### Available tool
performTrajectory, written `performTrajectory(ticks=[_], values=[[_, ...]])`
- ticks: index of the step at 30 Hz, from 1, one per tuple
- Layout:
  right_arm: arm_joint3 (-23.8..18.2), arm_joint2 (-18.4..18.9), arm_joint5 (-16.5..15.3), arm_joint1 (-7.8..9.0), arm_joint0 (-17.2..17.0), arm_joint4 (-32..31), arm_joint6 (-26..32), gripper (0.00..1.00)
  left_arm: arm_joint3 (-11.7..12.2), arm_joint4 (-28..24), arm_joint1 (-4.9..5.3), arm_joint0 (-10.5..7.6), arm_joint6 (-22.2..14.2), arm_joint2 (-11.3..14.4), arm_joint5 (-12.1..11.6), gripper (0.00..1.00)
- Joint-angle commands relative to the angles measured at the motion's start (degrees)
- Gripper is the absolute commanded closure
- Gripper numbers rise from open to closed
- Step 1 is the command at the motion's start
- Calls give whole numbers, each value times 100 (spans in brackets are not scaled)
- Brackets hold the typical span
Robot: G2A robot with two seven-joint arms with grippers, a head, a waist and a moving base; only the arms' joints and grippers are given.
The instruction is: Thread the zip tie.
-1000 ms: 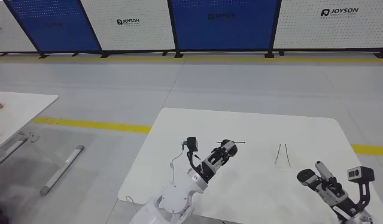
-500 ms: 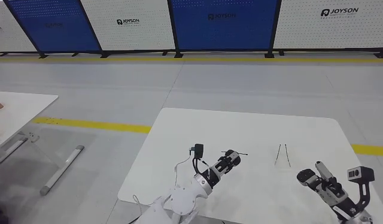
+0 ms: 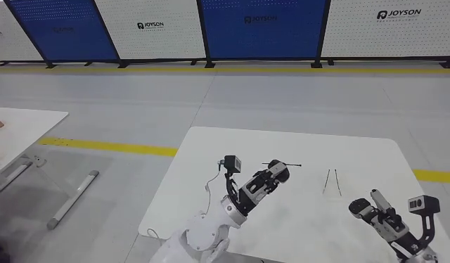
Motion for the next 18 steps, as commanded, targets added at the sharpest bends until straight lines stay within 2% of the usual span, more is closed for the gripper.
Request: performTrajectory(ticks=[1, 4, 6, 11, 14, 16, 18], values=[[0, 0, 0, 0, 0, 0, 0, 0, 29, 102, 8, 30, -37, 22, 87, 100], [0, 0, 0, 0, 0, 0, 0, 0, 211, 91, -6, -15, -97, 156, 290, 100], [0, 0, 0, 0, 0, 0, 0, 0, 455, 110, -26, -119, -175, 305, 444, 100], [0, 0, 0, 0, 0, 0, 0, 0, 855, 309, -79, -326, -125, 595, 584, 100], [0, 0, 0, 0, 0, 0, 0, 0, 941, 527, -97, -372, -14, 718, 649, 100], [0, 0, 0, 0, 0, 0, 0, 0, 942, 275, -106, -362, -199, 776, 719, 100], [0, 0, 0, 0, 0, 0, 0, 0, 942, 275, -106, -362, -199, 776, 719, 100]])
